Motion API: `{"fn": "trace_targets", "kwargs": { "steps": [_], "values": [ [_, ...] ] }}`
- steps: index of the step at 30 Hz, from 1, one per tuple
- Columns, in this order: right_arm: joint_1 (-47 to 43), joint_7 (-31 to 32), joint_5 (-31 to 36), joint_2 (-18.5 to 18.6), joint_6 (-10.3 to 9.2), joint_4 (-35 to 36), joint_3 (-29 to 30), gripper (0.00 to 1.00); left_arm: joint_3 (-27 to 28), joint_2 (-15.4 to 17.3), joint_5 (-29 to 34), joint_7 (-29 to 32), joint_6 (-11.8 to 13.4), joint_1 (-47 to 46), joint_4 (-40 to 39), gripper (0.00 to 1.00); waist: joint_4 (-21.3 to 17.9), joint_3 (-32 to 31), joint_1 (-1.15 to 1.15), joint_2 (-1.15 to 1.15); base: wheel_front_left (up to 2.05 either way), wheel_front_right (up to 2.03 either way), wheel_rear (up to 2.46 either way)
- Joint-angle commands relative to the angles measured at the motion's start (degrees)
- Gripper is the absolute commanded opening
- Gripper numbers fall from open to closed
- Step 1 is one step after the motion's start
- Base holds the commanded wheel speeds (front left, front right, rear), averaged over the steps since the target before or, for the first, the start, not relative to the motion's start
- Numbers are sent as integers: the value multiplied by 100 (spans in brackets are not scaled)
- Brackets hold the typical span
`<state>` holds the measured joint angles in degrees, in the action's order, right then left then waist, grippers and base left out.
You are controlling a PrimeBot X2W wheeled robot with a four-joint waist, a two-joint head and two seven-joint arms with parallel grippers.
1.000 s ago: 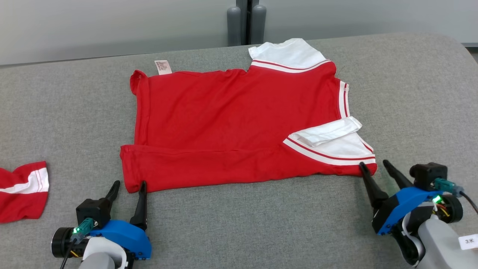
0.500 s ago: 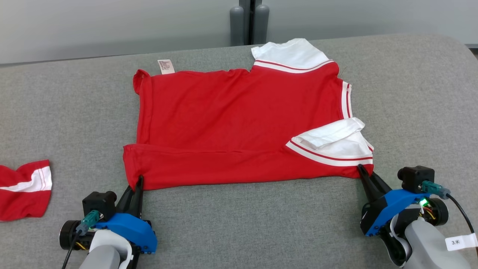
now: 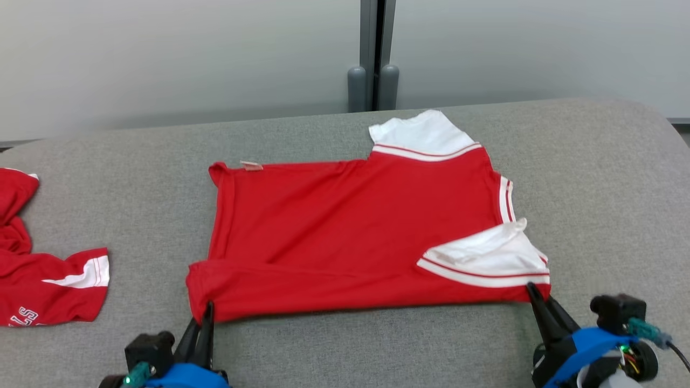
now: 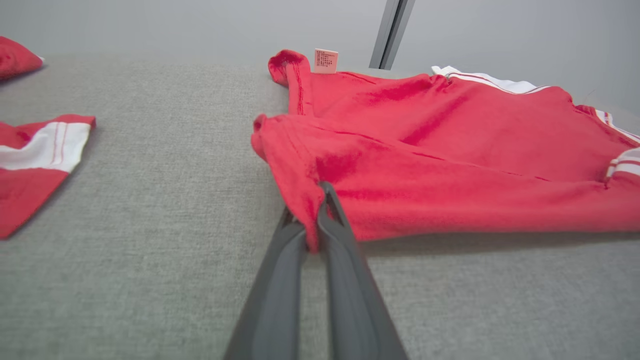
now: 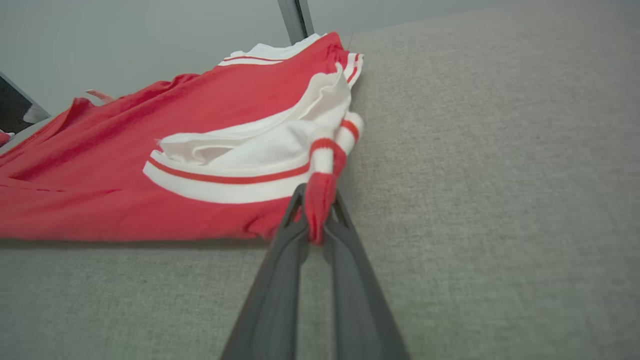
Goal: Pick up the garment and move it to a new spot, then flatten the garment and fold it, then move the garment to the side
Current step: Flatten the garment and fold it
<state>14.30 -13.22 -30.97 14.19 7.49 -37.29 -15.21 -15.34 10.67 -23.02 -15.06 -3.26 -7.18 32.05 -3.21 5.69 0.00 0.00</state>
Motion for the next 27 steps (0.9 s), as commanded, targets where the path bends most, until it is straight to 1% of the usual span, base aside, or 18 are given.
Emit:
{"fn": "trace_targets", "kwargs": {
  "steps": [1,7,12,16,17,18,19,20,27],
  "values": [
    [-241,37,-15,51,1,173,86,0,35,7,30,-15,52,148,-97,0,0,-53,0,0,0,0,0],
    [-1170,420,214,70,0,1137,662,0,61,12,-41,-16,198,720,-468,0,37,-199,0,0,0,0,0],
    [-1847,1000,487,-153,0,2037,1135,0,41,53,-59,55,298,1007,-701,0,45,-231,0,0,0,0,0],
    [-2129,1453,683,-393,1,2477,1318,0,-53,45,-80,183,296,1117,-814,0,42,-231,0,0,0,0,0],
    [-2168,1523,718,-449,1,2548,1356,11,-67,45,-86,195,302,1129,-824,41,41,-228,0,0,0,0,0],
    [-2199,1576,761,-487,1,2609,1397,45,-67,49,-81,195,325,1126,-829,100,43,-226,0,0,0,0,0],
    [-2205,1618,804,-515,1,2649,1445,84,-69,51,-77,195,341,1116,-823,100,44,-226,0,0,0,0,0],
    [-2205,1648,840,-544,1,2690,1490,100,-72,50,-75,186,339,1096,-818,100,46,-228,0,0,0,0,0],
    [-1864,1482,1072,-556,1,3068,1736,100,131,110,60,20,440,875,-1099,100,12,-295,0,0,0,0,0]
  ]
}}
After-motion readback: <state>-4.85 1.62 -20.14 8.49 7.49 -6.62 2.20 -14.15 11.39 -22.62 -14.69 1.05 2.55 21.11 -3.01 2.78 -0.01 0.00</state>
